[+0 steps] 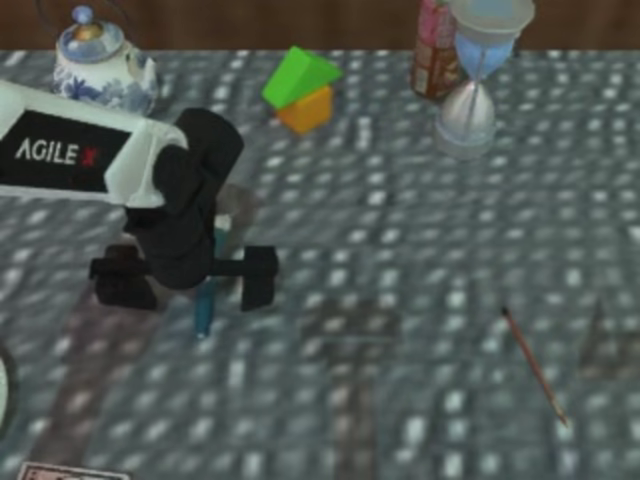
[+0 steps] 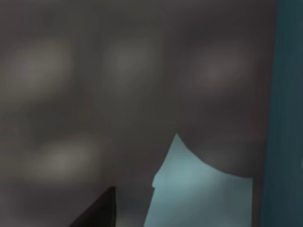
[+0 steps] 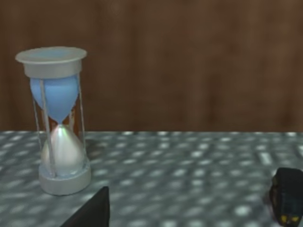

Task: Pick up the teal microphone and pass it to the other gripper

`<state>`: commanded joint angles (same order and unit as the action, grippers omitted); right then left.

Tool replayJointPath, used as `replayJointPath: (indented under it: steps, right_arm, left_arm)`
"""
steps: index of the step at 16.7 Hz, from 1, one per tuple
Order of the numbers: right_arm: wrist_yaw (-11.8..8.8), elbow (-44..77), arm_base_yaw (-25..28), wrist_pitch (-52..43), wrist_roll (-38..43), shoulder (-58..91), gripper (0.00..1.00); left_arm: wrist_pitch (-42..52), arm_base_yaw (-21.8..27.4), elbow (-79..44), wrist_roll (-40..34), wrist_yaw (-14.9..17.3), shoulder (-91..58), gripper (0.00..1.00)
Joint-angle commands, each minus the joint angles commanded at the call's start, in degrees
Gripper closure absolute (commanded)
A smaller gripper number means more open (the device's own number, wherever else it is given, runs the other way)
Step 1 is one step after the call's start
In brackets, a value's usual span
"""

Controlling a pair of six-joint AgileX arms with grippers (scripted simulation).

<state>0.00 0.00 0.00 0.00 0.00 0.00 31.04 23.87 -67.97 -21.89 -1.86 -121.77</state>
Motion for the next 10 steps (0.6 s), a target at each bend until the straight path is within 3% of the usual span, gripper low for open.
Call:
replayJointPath:
  steps: [1, 10]
  right_arm:
    - [0.0, 0.0, 0.0, 0.0, 0.0, 0.0, 0.00]
    - [0.0, 0.0, 0.0, 0.0, 0.0, 0.0, 0.00]
  left_arm:
    - [0.0, 0.0, 0.0, 0.0, 0.0, 0.0, 0.00]
    - [0.0, 0.0, 0.0, 0.0, 0.0, 0.0, 0.68]
